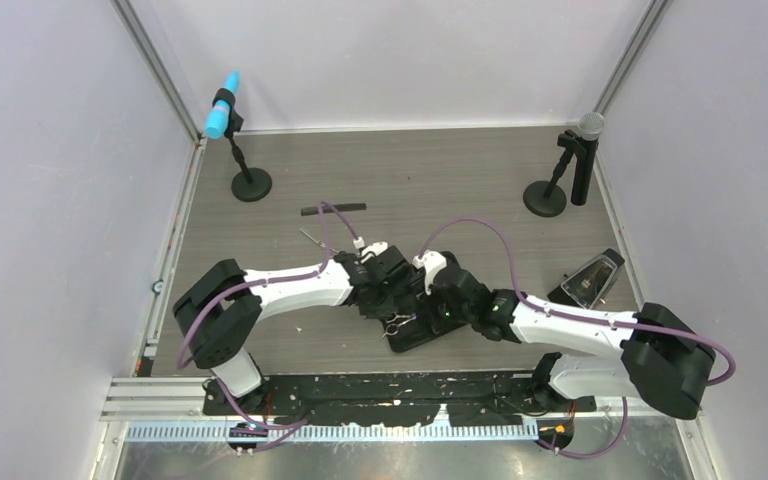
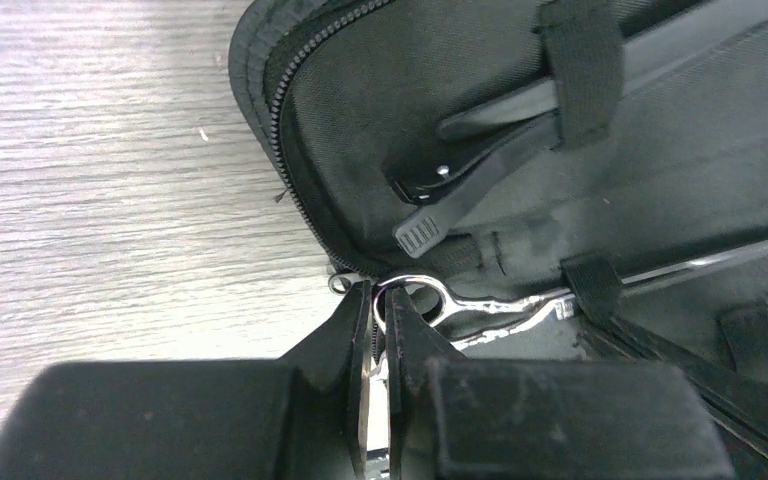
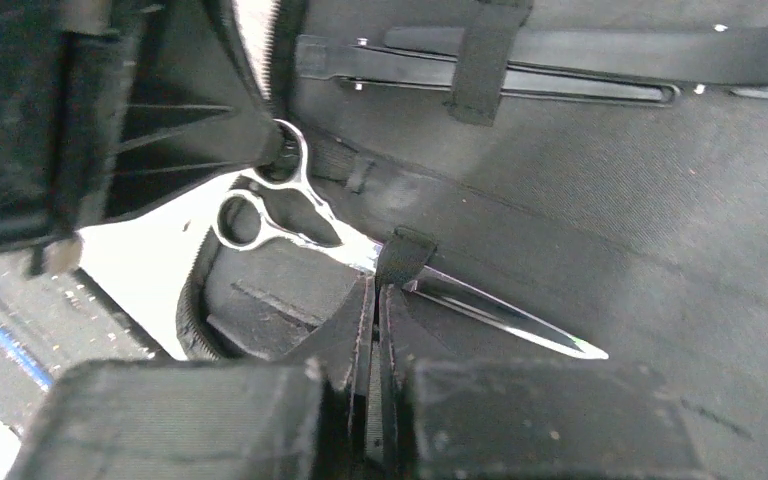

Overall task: Sort the hair-cutting tools
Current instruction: Place the scissors in the hairdressing tool bag.

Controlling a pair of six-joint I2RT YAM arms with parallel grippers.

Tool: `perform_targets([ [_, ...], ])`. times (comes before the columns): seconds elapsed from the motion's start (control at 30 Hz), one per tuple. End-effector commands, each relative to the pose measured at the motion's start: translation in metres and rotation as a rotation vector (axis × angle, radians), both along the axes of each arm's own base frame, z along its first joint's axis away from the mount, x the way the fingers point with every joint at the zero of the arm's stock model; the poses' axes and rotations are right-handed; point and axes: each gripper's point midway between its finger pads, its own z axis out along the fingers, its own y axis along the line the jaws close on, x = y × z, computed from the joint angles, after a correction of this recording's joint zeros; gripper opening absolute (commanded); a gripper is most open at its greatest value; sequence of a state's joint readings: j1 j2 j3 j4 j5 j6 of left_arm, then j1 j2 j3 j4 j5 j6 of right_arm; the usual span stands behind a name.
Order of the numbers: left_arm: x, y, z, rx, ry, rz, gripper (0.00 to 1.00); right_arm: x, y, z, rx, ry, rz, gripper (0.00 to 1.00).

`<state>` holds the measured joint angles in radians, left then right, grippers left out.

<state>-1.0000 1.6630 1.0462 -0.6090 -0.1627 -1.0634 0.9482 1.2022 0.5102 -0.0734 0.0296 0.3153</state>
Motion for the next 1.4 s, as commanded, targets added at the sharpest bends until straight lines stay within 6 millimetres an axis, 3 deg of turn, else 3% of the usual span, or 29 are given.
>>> perform_targets([
  [0.0,0.01,-0.044,0.033,-0.336,-0.07,-0.04,0.0,0.003,0.054,0.072,0.303,-0.121,0.163,0.05],
  [0.13,0.009,-0.042,0.037,-0.459,-0.094,-0.059,0.0,-0.005,0.055,0.076,0.338,-0.113,0.206,0.05],
  [0.23,0.012,-0.052,0.052,-0.641,-0.123,-0.106,0.0,-0.004,0.05,0.077,0.35,-0.122,0.207,0.05],
  [0.37,0.007,-0.061,0.073,-0.836,-0.133,-0.174,0.0,-0.001,0.045,0.067,0.317,-0.106,0.206,0.05],
  [0.6,0.002,-0.08,0.099,-0.941,-0.135,-0.235,0.0,0.005,0.049,0.044,0.261,-0.052,0.188,0.05],
  [0.73,0.004,-0.073,0.084,-0.87,-0.123,-0.194,0.0,0.013,0.045,0.036,0.22,-0.048,0.132,0.08],
  [0.87,0.004,-0.048,0.047,-0.683,-0.076,-0.108,0.0,0.02,0.034,0.044,0.191,-0.074,0.067,0.34],
  [0.93,0.005,-0.036,0.035,-0.606,-0.066,-0.074,0.0,0.024,0.026,0.058,0.178,-0.098,0.032,0.48],
  [0.97,0.005,-0.034,0.034,-0.589,-0.066,-0.068,0.0,0.024,0.017,0.058,0.148,-0.098,0.006,0.51],
  [1.0,0.006,-0.031,0.031,-0.569,-0.066,-0.057,0.0,0.028,0.013,0.074,0.169,-0.133,-0.021,0.57],
  [1.03,0.007,-0.028,0.03,-0.549,-0.065,-0.051,0.0,0.031,0.002,0.073,0.138,-0.137,-0.075,0.59],
  [1.07,0.008,-0.026,0.029,-0.531,-0.067,-0.048,0.0,0.033,-0.004,0.085,0.154,-0.162,-0.104,0.63],
  [1.17,0.01,-0.02,0.027,-0.478,-0.066,-0.041,0.05,0.036,-0.038,0.082,0.082,-0.146,-0.259,0.66],
  [1.27,0.011,-0.015,0.033,-0.452,-0.089,-0.047,0.12,0.03,-0.077,0.064,-0.017,-0.09,-0.4,0.67],
  [1.37,0.015,-0.007,0.045,-0.416,-0.128,-0.054,0.24,0.019,-0.1,0.049,-0.034,-0.015,-0.521,0.68],
])
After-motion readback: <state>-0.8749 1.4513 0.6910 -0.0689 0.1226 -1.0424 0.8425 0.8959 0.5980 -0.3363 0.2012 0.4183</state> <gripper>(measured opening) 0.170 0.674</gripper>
